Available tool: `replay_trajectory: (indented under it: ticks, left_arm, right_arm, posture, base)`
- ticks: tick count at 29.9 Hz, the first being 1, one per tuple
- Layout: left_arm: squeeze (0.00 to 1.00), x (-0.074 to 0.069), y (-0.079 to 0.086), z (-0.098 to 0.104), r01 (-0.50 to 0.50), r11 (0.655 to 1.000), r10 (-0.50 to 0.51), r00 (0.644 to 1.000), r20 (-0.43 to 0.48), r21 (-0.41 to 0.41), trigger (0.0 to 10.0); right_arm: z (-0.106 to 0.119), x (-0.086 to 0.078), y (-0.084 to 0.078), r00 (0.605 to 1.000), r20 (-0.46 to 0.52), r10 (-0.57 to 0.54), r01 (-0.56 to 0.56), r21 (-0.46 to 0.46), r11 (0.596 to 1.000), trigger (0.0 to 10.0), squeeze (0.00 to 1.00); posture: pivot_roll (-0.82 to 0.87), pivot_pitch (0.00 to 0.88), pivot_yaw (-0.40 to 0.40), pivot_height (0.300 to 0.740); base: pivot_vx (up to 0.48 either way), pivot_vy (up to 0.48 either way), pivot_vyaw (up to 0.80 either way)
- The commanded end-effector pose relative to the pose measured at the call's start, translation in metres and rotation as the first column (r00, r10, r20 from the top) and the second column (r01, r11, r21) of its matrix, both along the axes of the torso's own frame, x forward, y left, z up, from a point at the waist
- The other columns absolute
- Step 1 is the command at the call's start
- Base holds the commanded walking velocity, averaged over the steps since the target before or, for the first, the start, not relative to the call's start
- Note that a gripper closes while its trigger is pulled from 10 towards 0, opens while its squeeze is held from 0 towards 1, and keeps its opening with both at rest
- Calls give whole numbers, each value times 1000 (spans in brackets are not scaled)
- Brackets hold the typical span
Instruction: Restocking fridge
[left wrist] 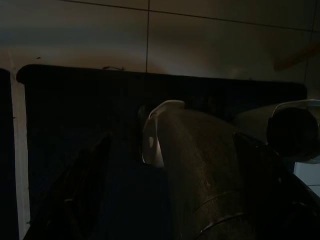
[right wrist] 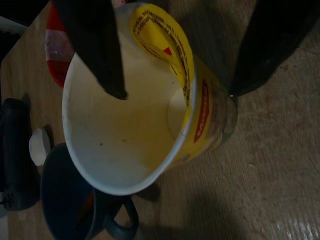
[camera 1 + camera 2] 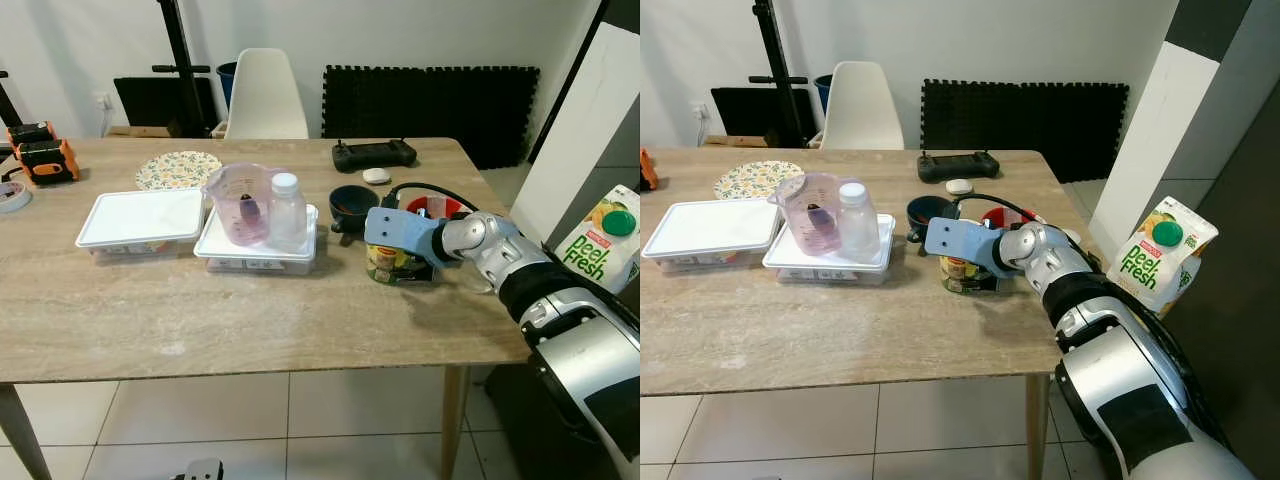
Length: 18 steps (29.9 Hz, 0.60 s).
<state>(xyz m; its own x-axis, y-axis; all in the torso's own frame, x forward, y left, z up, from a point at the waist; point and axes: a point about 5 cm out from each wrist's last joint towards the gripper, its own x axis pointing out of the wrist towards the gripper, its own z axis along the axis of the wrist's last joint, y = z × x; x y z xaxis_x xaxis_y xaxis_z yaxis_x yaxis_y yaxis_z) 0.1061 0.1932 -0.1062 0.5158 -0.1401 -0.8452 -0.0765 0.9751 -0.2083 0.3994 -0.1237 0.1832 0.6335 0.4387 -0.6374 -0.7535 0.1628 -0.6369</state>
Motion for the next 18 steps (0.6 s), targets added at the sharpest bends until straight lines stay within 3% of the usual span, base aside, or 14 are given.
replay_trajectory:
  ticks: [1,12,18]
  left_arm:
    - [0,-19,-20,-8,16,998,-21,996,-88,-58,10000]
    - [0,-18,-21,-8,16,998,-21,996,-86,-61,10000]
    - [0,-17,-21,-8,17,998,-22,996,-84,-62,10000]
  right_arm:
    - [0,1,-5,1000,-7,-9,9,-28,1000,0,0]
    - [-4,-2,-11,1000,-23,12,-14,-77,997,0,0]
    - [-1,-6,-5,994,-57,89,-89,0,996,0,0]
  posture:
    - [-18,6,-71,740]
    - [-19,1,-69,740]
    - [-18,0,-65,740]
  base:
    - [0,0,0]
    - [0,0,0]
    - [0,0,0]
